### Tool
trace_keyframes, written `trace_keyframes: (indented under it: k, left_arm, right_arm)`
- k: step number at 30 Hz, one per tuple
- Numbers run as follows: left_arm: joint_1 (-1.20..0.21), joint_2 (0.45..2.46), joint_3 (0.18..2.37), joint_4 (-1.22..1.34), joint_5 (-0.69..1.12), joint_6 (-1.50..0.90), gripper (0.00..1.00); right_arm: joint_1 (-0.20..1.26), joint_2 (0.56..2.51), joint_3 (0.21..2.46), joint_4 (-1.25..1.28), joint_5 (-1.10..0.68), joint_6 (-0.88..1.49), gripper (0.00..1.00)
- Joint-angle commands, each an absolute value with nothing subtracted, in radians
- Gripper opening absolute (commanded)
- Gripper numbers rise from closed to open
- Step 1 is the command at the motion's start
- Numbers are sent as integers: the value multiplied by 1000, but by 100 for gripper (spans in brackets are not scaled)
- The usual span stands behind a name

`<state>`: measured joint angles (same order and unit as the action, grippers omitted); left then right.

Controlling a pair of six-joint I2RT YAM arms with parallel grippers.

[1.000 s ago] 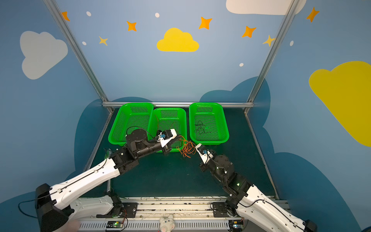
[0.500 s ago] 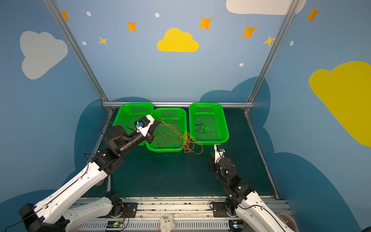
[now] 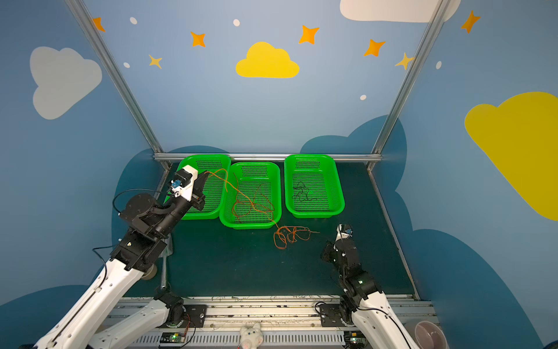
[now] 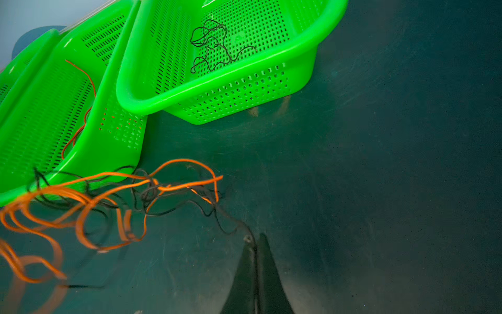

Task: Untangle and sort cables by color
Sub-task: Untie the cable.

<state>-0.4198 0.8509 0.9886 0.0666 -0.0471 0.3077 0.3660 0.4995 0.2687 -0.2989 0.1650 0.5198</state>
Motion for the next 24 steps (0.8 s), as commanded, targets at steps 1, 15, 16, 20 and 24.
trace_keyframes:
  k: [1, 15, 16, 20, 24]
  left_arm:
    - [-403, 815, 992, 9, -86, 327, 3]
    - [-229, 817, 1105, -72, -64, 373, 3]
    - [-199, 823, 1114, -72, -51, 364, 3]
    - [-81, 853, 1146, -67, 8, 318, 3]
    - [31, 893, 1179, -54, 86, 261, 3]
  right_arm:
    - [332, 524, 271, -320, 127, 534, 0]
    - [282, 760, 339, -302, 119, 535, 0]
    - [279, 764, 338, -301, 125, 538, 0]
    - [254, 763, 334, -309, 170, 559, 0]
    - [214, 755, 320, -296, 185, 566, 0]
